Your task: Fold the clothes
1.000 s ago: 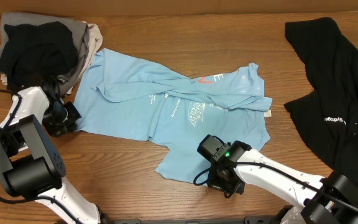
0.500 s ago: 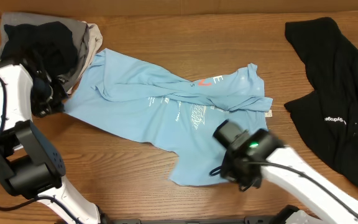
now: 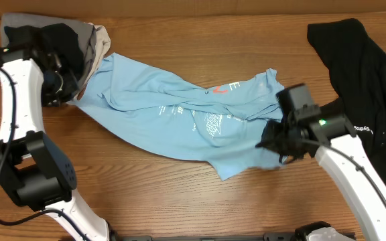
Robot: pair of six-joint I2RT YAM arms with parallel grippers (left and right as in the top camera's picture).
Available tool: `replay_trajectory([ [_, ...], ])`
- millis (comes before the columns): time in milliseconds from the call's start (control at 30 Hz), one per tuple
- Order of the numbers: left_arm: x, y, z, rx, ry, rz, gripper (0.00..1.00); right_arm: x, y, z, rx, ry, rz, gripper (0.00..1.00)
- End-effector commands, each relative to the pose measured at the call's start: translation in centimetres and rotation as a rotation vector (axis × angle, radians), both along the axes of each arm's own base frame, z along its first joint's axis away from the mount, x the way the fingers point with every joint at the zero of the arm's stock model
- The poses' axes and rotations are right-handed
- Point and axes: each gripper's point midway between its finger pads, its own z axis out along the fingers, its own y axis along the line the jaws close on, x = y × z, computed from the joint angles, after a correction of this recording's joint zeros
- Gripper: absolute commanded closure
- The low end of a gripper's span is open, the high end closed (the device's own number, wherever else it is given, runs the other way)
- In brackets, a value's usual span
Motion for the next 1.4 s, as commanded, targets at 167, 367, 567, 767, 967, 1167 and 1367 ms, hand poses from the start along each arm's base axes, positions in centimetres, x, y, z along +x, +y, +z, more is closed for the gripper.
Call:
replay_trajectory([
  [167,3.4,-0.9,0.5,0.090,-0.088,-0.019,0.96,7.8,-0.8,0.8,0.028,-0.220,0.059,0.96],
  [367,4.1,0.1,-1.2,0.113,-0.077,0.005,0.96,11.3,-2.5,0.0,0.023,-0.288,0.017,0.96],
  [567,4.2,1.3,-3.2,0.132,-0.041,0.023,0.96,11.7,-4.5,0.5,0.072,-0.305,0.017,0.96],
  [767,5.1,1.7,-3.3,0.132,-0.079,0.053,0.96,11.6,-5.4,0.8,0.111,-0.313,0.037,0.96],
  [967,6.0,1.9,-3.0,0.133,-0.120,0.083,0.96,12.1,-5.3,1.1,0.111,-0.341,0.058,0.96],
  [1167,7.3,2.0,-2.5,0.141,-0.173,0.081,0.96,13.5,-5.3,1.8,0.106,-0.405,0.062,0.96],
  [1367,7.9,1.1,-2.7,0.139,-0.186,0.061,0.96,14.4,-4.5,-0.6,0.120,-0.366,0.079,0.96],
])
